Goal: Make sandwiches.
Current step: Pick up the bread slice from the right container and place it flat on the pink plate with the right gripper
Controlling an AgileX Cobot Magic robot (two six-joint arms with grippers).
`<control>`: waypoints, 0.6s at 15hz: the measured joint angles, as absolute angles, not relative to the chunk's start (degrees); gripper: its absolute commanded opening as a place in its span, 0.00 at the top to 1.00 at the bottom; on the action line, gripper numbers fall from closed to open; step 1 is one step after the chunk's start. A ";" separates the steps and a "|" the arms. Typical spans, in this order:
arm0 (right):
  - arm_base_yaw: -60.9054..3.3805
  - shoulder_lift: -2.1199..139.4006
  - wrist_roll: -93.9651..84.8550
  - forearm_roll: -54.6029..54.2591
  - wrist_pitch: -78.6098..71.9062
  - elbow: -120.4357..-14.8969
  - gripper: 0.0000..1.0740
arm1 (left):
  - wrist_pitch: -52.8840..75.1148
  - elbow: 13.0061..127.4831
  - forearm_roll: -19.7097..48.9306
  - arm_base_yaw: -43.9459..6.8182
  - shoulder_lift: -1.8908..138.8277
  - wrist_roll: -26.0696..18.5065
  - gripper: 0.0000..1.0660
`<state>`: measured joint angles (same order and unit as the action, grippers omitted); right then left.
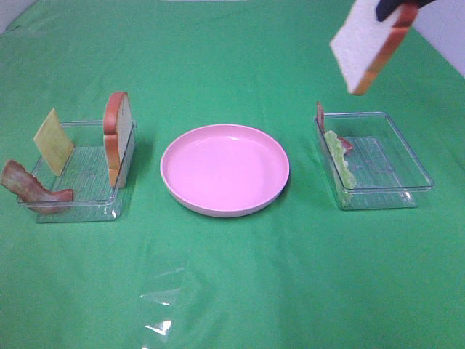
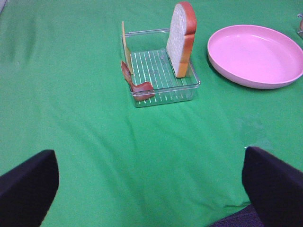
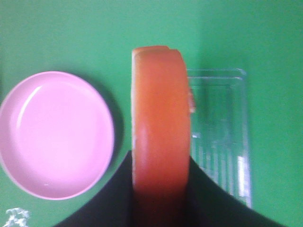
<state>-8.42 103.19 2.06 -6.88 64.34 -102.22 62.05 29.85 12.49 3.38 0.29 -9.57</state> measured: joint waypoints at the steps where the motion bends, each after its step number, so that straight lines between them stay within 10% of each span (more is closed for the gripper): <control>1: -11.86 103.36 2.06 -9.45 63.31 -102.22 0.97 | 62.05 29.85 12.49 3.38 0.29 -9.57 0.06; 9: -26.87 117.97 0.63 -22.63 53.86 -102.22 0.97 | 62.05 29.85 12.49 3.38 0.29 -9.57 0.06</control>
<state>-26.87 117.97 0.63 -22.63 53.86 -102.22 62.05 29.85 12.49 3.38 0.29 -9.57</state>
